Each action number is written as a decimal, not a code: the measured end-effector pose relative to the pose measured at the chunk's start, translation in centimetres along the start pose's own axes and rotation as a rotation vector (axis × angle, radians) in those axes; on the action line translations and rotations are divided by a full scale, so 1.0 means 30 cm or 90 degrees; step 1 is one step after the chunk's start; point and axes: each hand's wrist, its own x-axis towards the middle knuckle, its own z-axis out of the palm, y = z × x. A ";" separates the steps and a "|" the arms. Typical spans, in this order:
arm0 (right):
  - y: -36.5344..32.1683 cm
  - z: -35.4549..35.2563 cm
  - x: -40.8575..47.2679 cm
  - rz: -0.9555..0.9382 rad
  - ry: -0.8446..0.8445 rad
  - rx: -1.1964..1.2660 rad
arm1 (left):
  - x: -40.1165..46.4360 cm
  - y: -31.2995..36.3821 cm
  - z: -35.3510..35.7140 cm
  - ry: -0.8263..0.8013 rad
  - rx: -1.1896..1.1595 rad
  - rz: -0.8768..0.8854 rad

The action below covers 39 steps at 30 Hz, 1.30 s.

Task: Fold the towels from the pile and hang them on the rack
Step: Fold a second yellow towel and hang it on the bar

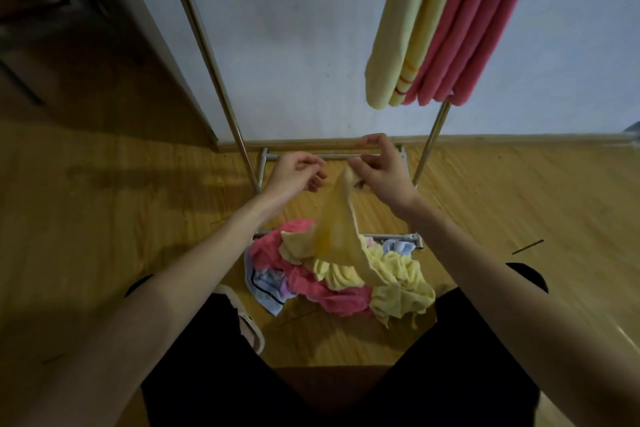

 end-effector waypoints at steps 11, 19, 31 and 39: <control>-0.209 0.028 -0.011 -0.053 0.024 0.219 | -0.187 0.040 -0.009 -0.137 0.078 0.124; -0.298 0.063 0.003 -0.055 0.030 0.295 | -0.154 0.058 -0.023 0.027 0.261 0.136; -0.286 -0.013 0.025 -0.058 0.162 0.281 | -0.160 0.090 -0.113 0.119 0.237 0.128; -0.175 -0.030 -0.019 -0.210 0.157 -0.171 | -0.150 0.232 -0.150 0.230 0.085 0.094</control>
